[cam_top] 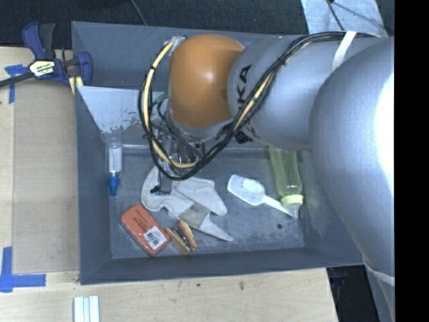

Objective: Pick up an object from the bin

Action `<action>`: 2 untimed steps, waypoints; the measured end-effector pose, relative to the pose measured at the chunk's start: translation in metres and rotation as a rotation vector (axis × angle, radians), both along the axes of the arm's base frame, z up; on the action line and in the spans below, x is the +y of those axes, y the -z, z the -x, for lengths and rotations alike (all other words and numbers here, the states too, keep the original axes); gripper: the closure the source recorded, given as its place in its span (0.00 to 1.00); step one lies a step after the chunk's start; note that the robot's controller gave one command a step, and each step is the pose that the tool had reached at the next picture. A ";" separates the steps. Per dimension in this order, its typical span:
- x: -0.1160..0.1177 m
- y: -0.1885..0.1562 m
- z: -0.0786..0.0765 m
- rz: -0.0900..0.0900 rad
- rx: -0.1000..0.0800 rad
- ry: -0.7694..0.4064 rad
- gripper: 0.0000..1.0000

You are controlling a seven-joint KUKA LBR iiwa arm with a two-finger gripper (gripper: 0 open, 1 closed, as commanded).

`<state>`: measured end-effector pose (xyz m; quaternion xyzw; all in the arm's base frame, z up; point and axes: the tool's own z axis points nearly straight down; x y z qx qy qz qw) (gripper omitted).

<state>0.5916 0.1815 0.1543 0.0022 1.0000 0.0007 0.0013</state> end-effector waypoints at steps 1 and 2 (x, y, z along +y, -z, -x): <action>0.000 0.000 0.000 0.000 0.000 0.000 0.00; -0.028 0.054 -0.019 -0.002 -0.007 0.025 0.00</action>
Offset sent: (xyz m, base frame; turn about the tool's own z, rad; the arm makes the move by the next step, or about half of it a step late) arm 0.0238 -0.0426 -0.0813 0.0393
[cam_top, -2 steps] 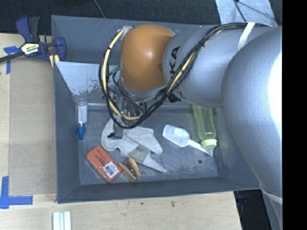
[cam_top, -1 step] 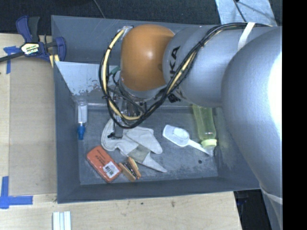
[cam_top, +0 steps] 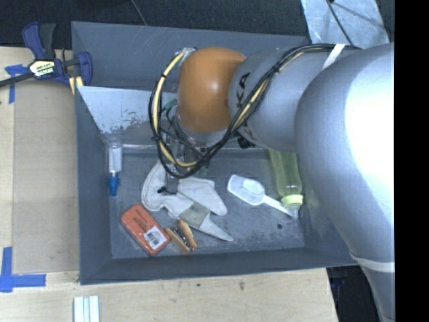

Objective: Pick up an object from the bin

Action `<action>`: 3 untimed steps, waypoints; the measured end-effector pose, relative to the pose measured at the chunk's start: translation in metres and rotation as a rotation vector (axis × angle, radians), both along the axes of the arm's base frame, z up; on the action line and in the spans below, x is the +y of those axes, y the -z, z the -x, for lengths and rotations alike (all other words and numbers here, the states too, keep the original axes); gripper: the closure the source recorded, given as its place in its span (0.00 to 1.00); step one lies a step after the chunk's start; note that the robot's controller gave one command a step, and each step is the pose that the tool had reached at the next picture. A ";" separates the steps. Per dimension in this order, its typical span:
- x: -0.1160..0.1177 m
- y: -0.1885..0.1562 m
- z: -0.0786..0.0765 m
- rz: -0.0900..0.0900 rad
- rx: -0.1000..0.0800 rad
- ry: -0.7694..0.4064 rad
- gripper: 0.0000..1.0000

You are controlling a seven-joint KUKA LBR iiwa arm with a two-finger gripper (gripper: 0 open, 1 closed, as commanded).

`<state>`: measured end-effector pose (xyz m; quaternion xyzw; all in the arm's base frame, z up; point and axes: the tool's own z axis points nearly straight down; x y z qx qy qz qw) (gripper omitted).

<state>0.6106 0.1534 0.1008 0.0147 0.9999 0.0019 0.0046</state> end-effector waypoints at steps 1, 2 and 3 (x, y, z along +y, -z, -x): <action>-0.010 0.029 0.001 0.002 0.006 -0.157 1.00; -0.010 0.029 0.001 0.002 0.006 -0.156 1.00; -0.002 -0.111 0.006 0.004 0.005 -0.181 1.00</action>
Offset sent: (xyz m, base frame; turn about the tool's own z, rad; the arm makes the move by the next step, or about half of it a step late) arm 0.0000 0.0000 0.0000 0.0000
